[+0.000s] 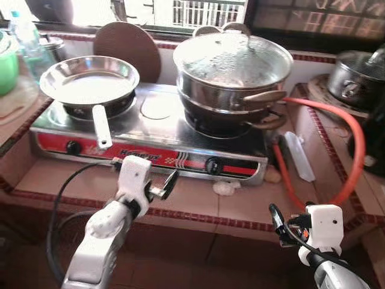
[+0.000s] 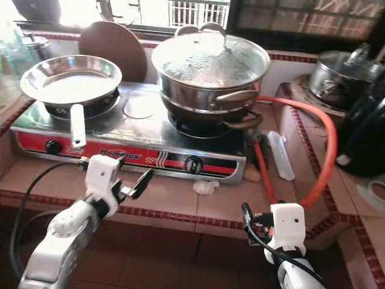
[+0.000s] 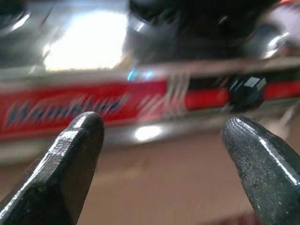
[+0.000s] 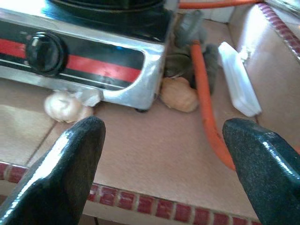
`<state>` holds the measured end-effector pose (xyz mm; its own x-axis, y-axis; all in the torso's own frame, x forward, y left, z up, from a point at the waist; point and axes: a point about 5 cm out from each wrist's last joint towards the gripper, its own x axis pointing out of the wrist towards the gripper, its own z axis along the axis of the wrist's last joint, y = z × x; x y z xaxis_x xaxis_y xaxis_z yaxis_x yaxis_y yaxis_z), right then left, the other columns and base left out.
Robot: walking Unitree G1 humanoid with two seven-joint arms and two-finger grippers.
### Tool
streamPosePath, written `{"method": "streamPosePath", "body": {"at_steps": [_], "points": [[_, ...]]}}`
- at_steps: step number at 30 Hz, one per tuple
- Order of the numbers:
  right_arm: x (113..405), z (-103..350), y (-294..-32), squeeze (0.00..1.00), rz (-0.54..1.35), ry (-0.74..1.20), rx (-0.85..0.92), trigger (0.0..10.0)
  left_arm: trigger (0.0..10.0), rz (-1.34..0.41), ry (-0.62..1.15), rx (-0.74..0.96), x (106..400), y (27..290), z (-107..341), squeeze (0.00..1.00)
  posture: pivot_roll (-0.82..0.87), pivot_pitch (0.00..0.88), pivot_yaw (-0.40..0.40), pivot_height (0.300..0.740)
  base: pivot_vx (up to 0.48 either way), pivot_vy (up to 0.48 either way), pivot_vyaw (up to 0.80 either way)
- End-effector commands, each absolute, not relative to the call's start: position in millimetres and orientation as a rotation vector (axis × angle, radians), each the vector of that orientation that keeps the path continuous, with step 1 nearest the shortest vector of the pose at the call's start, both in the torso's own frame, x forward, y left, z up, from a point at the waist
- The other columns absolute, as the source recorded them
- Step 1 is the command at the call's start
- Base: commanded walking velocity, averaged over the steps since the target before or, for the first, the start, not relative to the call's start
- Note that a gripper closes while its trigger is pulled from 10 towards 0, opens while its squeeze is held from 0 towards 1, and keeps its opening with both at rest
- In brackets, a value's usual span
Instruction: Kitchen organization
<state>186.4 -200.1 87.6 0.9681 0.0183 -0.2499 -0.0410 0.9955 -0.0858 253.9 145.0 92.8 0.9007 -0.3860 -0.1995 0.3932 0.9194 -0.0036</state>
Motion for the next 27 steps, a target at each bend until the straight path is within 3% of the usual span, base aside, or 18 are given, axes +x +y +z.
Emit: {"method": "streamPosePath", "body": {"at_steps": [1,6,11,27], "points": [[186,94,-201,0.0,0.037,0.228,-0.103,10.0,10.0,-0.418,0.181,0.048,251,144,96,0.0,0.08,0.0,-0.03,0.74,0.0,0.0,0.0],[183,96,-204,0.0,0.024,0.234,-0.093,10.0,10.0,-0.394,0.191,0.093,239,154,92,0.0,0.09,0.0,-0.038,0.74,0.0,0.0,-0.09],[177,104,-200,0.0,0.01,0.226,-0.066,10.0,10.0,-0.344,0.155,0.185,227,171,99,0.0,0.1,0.0,-0.05,0.74,0.0,0.0,-0.75],[172,105,-192,0.0,-0.038,0.227,-0.021,10.0,10.0,-0.24,0.17,0.158,226,181,95,0.0,0.1,0.0,-0.036,0.74,0.0,0.0,-0.77]]}}
